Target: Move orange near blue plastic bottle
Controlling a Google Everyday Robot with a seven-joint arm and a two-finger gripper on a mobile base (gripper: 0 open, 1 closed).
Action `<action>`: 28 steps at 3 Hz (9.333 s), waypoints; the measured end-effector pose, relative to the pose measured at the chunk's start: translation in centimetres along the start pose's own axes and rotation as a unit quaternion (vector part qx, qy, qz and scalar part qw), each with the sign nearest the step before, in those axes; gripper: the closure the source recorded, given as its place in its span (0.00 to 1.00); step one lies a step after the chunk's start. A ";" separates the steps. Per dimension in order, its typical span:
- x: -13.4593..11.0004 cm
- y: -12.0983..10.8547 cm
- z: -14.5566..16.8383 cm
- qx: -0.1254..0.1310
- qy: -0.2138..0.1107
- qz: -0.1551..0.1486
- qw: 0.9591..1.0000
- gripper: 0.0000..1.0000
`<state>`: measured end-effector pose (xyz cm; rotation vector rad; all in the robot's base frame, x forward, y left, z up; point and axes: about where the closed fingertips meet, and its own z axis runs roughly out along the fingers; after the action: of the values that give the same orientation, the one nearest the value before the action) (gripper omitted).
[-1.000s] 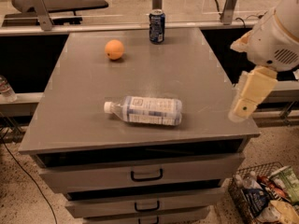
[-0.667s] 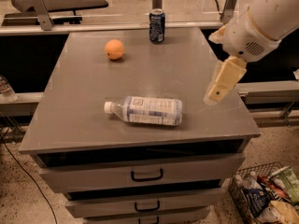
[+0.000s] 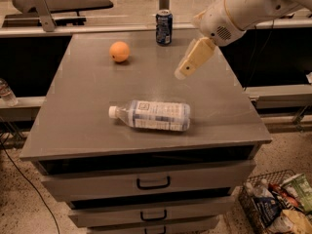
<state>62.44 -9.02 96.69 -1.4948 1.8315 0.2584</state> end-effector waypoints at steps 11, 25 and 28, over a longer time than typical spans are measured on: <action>-9.0 -8.6 24.7 0.010 -0.107 0.118 0.987 0.84; -7.7 12.1 14.8 -0.196 0.144 0.052 0.969 0.00; -6.5 9.6 12.5 -0.148 0.104 0.080 0.980 0.00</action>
Offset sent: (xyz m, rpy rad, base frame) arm 0.0746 0.0549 -0.0343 0.2273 -0.0343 -0.1698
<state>59.18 5.96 89.35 -1.6246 2.1592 0.4871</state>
